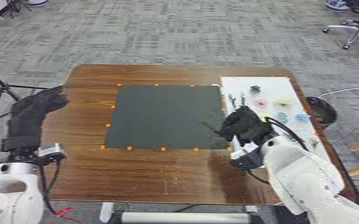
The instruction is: Arrange flowers
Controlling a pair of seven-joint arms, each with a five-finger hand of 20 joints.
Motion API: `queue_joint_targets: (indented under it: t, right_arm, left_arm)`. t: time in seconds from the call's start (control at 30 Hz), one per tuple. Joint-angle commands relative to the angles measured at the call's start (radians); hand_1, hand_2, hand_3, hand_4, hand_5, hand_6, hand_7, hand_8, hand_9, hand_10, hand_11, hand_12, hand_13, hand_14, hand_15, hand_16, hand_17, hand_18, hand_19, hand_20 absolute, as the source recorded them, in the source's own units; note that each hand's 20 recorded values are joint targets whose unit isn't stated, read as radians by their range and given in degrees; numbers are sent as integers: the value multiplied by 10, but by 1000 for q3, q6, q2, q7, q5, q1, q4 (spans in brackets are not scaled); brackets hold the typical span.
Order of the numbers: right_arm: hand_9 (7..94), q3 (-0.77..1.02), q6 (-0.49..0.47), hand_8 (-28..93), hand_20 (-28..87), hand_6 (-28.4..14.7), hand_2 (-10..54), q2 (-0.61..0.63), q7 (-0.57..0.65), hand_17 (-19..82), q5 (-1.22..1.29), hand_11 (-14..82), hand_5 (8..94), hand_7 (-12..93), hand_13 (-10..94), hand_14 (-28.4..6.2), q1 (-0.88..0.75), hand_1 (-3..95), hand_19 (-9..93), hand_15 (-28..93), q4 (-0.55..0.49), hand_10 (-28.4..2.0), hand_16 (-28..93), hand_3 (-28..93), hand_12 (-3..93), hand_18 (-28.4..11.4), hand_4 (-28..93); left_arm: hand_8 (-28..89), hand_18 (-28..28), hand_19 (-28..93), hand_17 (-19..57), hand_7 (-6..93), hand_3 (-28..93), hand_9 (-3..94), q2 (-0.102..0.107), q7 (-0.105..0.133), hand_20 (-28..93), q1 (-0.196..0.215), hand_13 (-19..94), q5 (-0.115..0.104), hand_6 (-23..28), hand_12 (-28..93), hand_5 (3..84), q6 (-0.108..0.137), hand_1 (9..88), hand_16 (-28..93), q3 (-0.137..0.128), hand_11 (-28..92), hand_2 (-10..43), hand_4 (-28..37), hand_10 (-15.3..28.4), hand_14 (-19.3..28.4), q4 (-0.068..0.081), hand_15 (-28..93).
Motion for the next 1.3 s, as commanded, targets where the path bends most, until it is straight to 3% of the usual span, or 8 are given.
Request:
queue_joint_targets:
  t: [0.03,0.13,0.4,0.5,0.57,0.83,1.13,1.3]
  right_arm:
    - [919,-177,4,258,479,-61,-95,-18,8,729,91,207,733,255,937,-5,299,673,910,596,95,-114,297,511,446,-56,31]
    - [920,-238,12,257,478,-61,-95,-62,28,729,155,207,733,258,937,-6,376,672,910,597,147,-116,296,512,444,-56,32]
    - [925,-382,50,248,478,-65,-95,-185,69,730,243,203,734,269,937,-7,490,668,911,599,280,-116,294,518,438,-58,34]
    - [926,-418,77,245,478,-65,-95,-234,91,729,267,203,734,272,937,-7,516,667,911,600,335,-116,293,519,436,-58,36]
    - [927,-434,89,242,476,-66,-95,-266,102,730,288,203,735,278,937,-6,530,668,911,601,365,-116,292,518,434,-58,34]
    - [933,-508,122,234,473,-66,-95,-333,148,731,348,197,734,290,937,-6,584,663,909,599,434,-117,290,529,427,-59,30]
    - [935,-558,254,222,459,-68,-95,-350,179,735,459,196,733,299,937,-7,617,670,902,592,452,-118,283,520,403,-55,27]
    - [936,-591,321,220,448,-69,-95,-341,178,740,457,192,727,309,937,-9,616,676,887,584,438,-118,277,514,389,-49,23]
  left_arm:
    - [-74,118,108,104,160,674,507,51,-28,201,-53,407,8,22,142,517,44,212,5,-12,229,87,-282,147,178,87,264]
    - [-74,117,104,103,156,667,508,61,-36,200,-70,407,6,17,142,528,54,206,8,-5,228,113,-282,147,178,112,262]
    - [-74,115,101,102,159,659,513,55,-39,201,-84,408,15,9,143,543,40,203,10,3,226,140,-283,149,177,142,264]
    - [-76,115,99,103,162,648,518,55,-46,201,-86,410,2,-1,143,558,59,207,10,13,226,161,-283,148,177,163,264]
    - [-78,115,98,103,162,646,520,51,-50,202,-77,411,-4,-2,144,561,60,207,10,9,227,165,-283,148,177,161,265]
    - [-78,114,97,102,161,650,523,39,-58,203,-38,412,52,-8,144,571,22,207,10,-11,226,161,-283,149,176,139,266]
    - [-79,115,97,100,160,646,527,49,-67,203,-27,414,51,-9,147,574,13,207,11,-10,226,158,-283,149,179,118,269]
    - [-77,116,98,98,160,646,526,49,-74,202,-25,414,68,-4,149,567,-2,207,11,-9,227,155,-283,149,179,107,270]
